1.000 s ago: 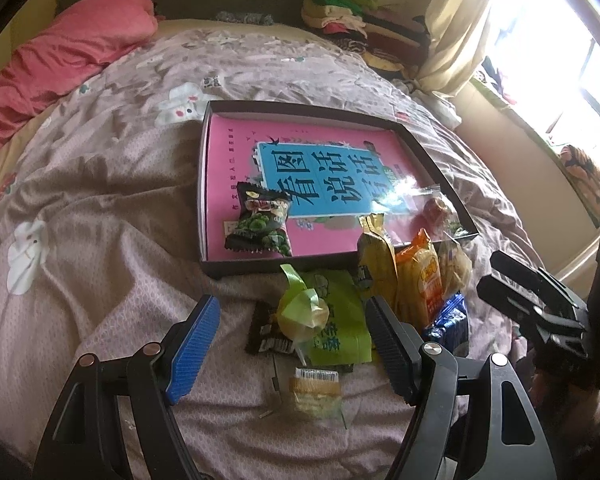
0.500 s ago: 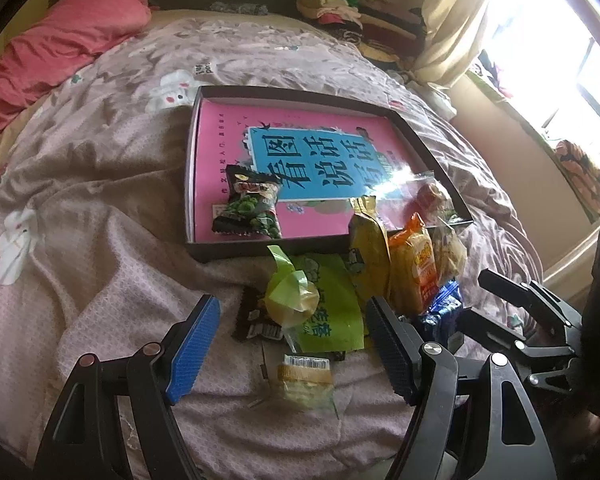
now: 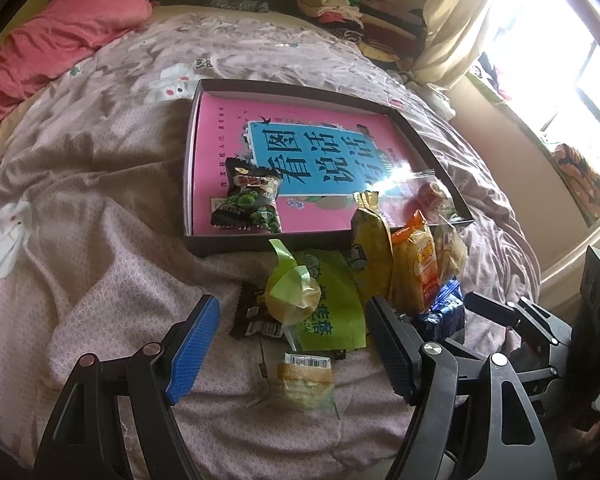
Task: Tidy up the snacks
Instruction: 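Withdraw the left tool from the tray back toward the snack pile, then close the left tool on the yellow-green bag while the right tool grasps the blue biscuit packet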
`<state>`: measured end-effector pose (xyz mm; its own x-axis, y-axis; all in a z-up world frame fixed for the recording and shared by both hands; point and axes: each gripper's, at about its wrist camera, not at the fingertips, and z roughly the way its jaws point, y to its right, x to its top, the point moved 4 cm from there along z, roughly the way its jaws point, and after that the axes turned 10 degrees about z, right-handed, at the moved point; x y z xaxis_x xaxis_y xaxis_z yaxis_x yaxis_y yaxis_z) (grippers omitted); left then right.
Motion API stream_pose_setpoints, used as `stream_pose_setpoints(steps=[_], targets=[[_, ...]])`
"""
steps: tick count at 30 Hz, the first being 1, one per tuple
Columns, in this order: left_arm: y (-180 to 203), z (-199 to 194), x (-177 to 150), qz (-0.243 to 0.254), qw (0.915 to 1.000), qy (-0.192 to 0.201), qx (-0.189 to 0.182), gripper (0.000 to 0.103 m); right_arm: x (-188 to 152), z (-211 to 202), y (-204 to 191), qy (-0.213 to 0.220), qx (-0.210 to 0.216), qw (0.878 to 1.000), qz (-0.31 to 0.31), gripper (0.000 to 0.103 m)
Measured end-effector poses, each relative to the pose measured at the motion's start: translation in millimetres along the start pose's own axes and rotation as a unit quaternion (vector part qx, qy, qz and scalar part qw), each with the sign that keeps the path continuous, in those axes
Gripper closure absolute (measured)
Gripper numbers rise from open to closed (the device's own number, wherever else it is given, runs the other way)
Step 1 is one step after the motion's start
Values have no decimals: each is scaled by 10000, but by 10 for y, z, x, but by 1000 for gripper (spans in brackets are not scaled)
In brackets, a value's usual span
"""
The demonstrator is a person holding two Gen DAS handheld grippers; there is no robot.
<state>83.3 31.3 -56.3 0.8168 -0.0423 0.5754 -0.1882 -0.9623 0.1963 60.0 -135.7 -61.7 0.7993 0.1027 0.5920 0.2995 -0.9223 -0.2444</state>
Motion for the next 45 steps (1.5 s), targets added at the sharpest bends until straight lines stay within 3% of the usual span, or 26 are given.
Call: stream_pose_setpoints(steps=[20,27,35,37,45], targets=[[-25,161,-2,-10,10000,-47,32,26,-70,206,11,-359,-63,9993,48,31],[-22,227,5,37,9999,-48,124,27,-74,223,-11,-356,19,9994,15,47],[-41,315,14,-30,9999,-69,81,40,-48,176,-9,-280,163,9994,85,50],[-23,337,8,-11,9999,-92,58,49,-32,152,-10,-226,199,9995,92,50],[42,400,29,95,9999,-126,68,55,22,62,-6,-46,339,9993,129,50]])
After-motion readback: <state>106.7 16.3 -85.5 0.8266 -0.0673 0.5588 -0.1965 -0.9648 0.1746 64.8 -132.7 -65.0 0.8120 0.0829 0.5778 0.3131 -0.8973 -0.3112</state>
